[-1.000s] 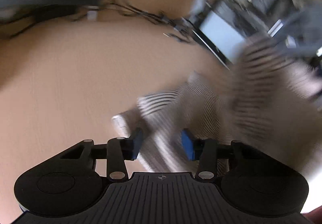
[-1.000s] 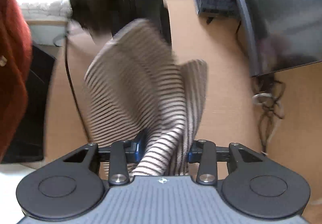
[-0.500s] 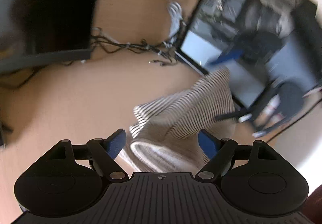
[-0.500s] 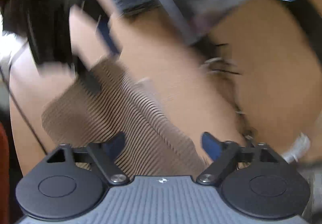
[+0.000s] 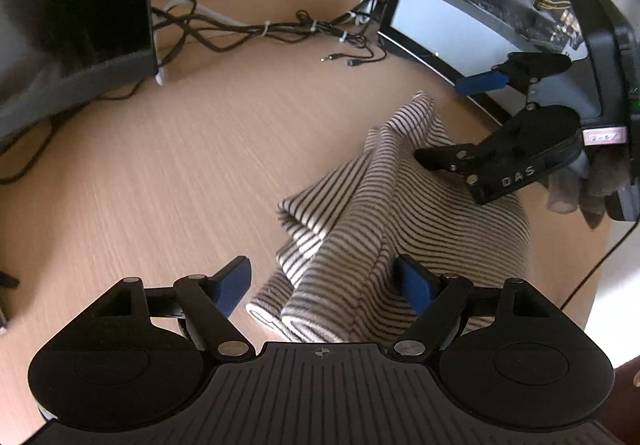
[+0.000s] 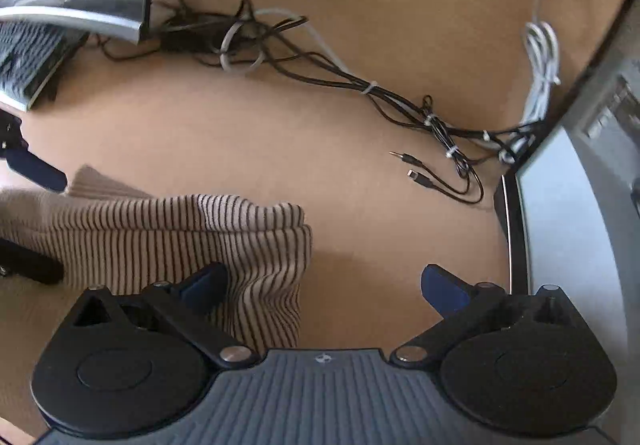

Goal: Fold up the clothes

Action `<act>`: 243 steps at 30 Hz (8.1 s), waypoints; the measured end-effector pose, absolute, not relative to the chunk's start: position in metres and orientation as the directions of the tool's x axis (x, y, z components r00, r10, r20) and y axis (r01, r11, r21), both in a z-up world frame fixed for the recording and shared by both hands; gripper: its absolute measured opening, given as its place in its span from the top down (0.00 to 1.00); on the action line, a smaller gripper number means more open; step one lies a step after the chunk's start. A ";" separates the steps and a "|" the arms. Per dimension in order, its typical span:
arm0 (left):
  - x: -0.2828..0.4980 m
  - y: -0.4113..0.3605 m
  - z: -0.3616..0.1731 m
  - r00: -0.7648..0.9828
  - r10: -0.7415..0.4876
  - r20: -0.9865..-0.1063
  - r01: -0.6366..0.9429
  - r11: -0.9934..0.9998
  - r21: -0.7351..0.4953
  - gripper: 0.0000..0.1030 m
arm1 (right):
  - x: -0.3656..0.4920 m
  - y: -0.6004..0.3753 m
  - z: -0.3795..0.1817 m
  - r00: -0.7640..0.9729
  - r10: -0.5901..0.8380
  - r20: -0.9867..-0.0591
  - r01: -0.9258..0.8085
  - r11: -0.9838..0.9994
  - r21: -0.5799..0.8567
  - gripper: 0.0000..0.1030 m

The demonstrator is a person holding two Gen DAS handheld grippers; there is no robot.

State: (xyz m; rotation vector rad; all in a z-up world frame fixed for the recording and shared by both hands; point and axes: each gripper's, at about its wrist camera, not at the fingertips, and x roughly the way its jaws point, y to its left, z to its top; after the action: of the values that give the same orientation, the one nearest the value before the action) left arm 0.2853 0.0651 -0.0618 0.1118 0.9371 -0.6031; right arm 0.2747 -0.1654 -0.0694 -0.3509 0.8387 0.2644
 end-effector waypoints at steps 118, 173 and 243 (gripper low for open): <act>0.273 0.100 -0.097 0.520 -0.448 -0.727 0.109 0.879 -0.464 0.50 | 0.161 -0.100 -0.067 0.645 0.309 -0.699 -0.761 0.340 -0.552 0.78; 0.291 0.081 -0.069 0.520 -0.549 -0.654 0.274 0.833 -0.481 0.63 | 0.167 -0.144 0.002 0.504 0.502 -0.703 -0.760 0.644 -0.085 0.47; 0.226 0.041 -0.066 0.634 -0.155 -0.758 -0.142 0.940 -0.311 0.25 | 0.205 -0.221 -0.021 0.545 0.550 -0.633 -0.665 0.743 0.073 0.00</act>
State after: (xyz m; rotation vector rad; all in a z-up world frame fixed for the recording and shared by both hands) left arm 0.2258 0.0408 -0.0656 -0.3609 0.8892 -0.0081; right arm 0.2054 -0.2207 -0.0211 -0.1840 0.6826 0.7256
